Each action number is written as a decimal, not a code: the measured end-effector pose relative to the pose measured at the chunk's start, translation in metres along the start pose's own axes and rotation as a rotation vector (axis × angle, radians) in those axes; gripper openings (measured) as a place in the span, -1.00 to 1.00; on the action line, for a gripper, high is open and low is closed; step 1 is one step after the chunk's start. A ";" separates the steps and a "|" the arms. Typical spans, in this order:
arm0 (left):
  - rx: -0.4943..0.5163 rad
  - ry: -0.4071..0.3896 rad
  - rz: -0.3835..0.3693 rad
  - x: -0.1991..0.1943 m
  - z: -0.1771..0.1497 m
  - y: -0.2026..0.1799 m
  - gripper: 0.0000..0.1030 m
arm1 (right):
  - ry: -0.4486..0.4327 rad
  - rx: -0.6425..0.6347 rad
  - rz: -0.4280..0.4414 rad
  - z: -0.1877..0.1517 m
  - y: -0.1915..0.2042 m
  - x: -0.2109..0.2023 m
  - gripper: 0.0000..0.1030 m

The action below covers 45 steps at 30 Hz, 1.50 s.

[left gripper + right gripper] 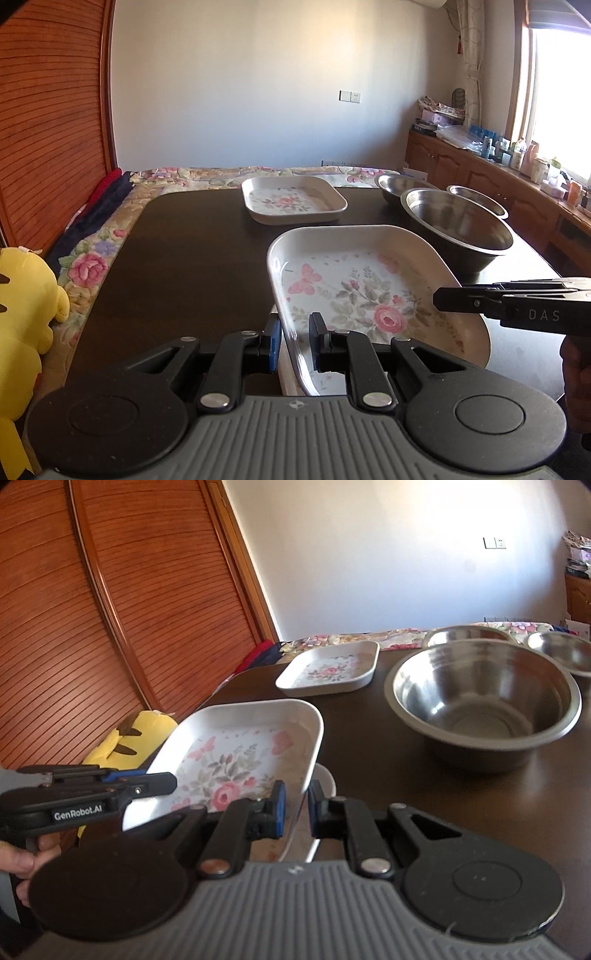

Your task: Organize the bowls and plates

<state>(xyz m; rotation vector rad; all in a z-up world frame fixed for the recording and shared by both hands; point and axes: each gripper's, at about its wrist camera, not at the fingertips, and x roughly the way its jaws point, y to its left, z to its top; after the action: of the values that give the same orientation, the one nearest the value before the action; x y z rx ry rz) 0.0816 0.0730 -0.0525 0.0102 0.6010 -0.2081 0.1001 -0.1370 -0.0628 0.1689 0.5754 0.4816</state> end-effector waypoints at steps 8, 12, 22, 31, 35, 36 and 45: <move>-0.003 0.017 -0.002 0.005 -0.010 -0.002 -0.66 | -0.019 0.013 -0.003 -0.011 0.000 -0.007 -0.72; 0.002 0.019 0.006 0.005 -0.014 -0.003 -0.66 | -0.022 -0.002 -0.012 -0.016 0.001 -0.008 -0.72; 0.010 0.014 0.023 0.010 -0.018 -0.003 -0.65 | -0.027 -0.011 -0.018 -0.019 0.004 -0.005 -0.72; 0.011 0.004 0.040 0.011 -0.022 -0.001 -0.65 | -0.040 -0.055 -0.047 -0.023 0.010 -0.005 -0.69; 0.009 0.004 0.041 0.012 -0.023 -0.001 -0.65 | -0.037 -0.050 -0.046 -0.023 0.008 -0.004 -0.68; 0.008 0.003 0.041 0.012 -0.023 -0.001 -0.65 | -0.037 -0.053 -0.047 -0.024 0.008 -0.005 -0.68; -0.001 0.019 0.036 0.015 -0.026 0.001 -0.65 | -0.038 -0.052 -0.046 -0.025 0.008 -0.005 -0.67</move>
<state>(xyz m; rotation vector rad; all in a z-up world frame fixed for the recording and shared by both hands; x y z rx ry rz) 0.0798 0.0727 -0.0823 0.0220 0.6197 -0.1729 0.0790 -0.1319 -0.0786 0.1146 0.5280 0.4474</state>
